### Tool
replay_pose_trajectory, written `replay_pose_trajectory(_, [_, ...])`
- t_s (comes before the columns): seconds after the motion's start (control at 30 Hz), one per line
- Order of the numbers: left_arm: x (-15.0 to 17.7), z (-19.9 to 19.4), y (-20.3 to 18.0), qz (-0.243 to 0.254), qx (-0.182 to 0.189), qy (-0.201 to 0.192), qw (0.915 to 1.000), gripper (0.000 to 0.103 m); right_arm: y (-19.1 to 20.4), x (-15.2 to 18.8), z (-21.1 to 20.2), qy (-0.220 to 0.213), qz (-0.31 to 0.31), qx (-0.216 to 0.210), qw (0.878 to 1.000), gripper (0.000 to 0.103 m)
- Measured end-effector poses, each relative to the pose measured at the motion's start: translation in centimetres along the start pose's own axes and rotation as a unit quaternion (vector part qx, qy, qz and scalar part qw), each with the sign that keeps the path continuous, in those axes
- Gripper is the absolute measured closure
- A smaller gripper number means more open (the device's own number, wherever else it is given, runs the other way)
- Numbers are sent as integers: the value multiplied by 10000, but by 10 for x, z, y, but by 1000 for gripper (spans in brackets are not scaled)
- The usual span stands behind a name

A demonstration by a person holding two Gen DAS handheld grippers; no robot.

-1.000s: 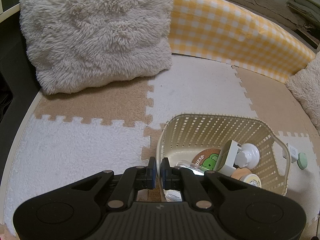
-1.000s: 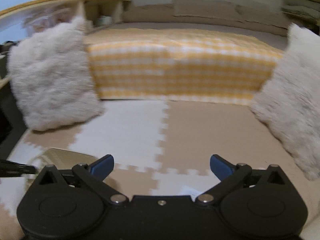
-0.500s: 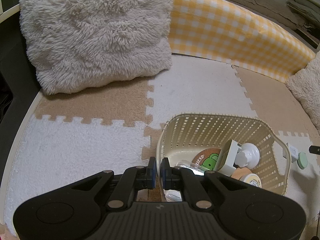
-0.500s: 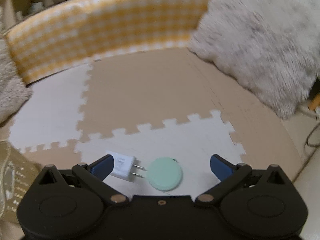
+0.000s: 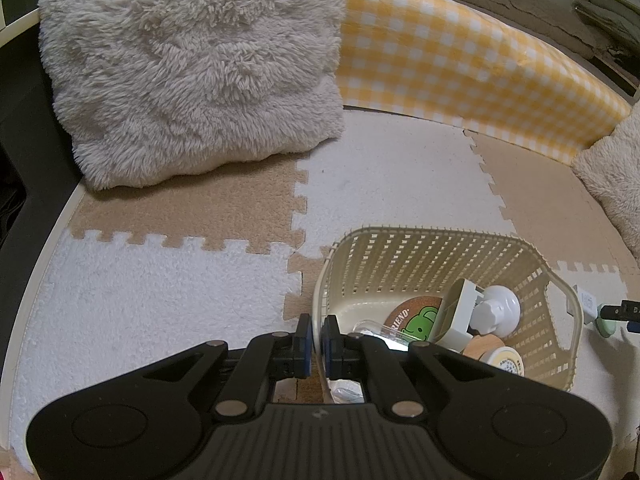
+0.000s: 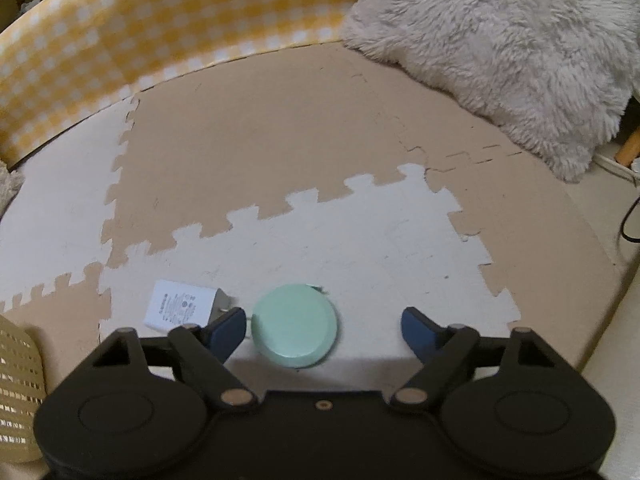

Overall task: Organize rigid objects
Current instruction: 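Lower the right tool onto the mint-green round container and grasp it, then carry the mint-green container into the basket and open the right tool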

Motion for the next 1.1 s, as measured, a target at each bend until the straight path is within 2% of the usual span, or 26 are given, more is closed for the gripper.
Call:
replay_pose_trajectory(0.2, [0, 0, 1, 6, -4, -1, 10000, 98, 6, -1, 5, -79, -68, -61, 9999, 24])
replay_pose_trajectory(0.3, [0, 0, 1, 0, -5, -2, 10000, 98, 7, 0, 6, -76, -54, -125, 9999, 32])
replay_pose_trajectory(0.37, [0, 0, 2, -4, -7, -5, 10000, 98, 7, 2, 8, 12, -69, -147, 9999, 45])
replay_pose_trajectory(0.5, [0, -1, 3, -23, 2, -14, 10000, 98, 6, 5, 8, 48, -135, -88, 9999, 47])
replay_pose_trajectory(0.57, [-2, -2, 3, -55, 14, -52, 10000, 98, 7, 5, 8, 47, -228, -29, 9997, 52])
replay_pose_trajectory(0.83, [-5, -4, 6, -159, 65, -129, 9998, 99, 0, -2, -2, -86, -9, -29, 10000, 52])
replay_pose_trajectory(1.0, [-5, -4, 3, -40, 28, -147, 9999, 99, 12, -18, -26, -451, 112, -368, 9982, 52])
replay_pose_trajectory(1.1, [-5, -4, -1, 252, -52, -140, 9996, 98, 26, -23, -41, -623, 33, -629, 9961, 52])
Point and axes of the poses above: each gripper's, at about its wrist camera, not at the fingertips, and z roughly the way its jaws point, y to its left, x to its underside, the point moved 9 cm from there along z, roughly the way its jaws point, and after that the axes turned 3 degrees about z, right-handed, at the moved point
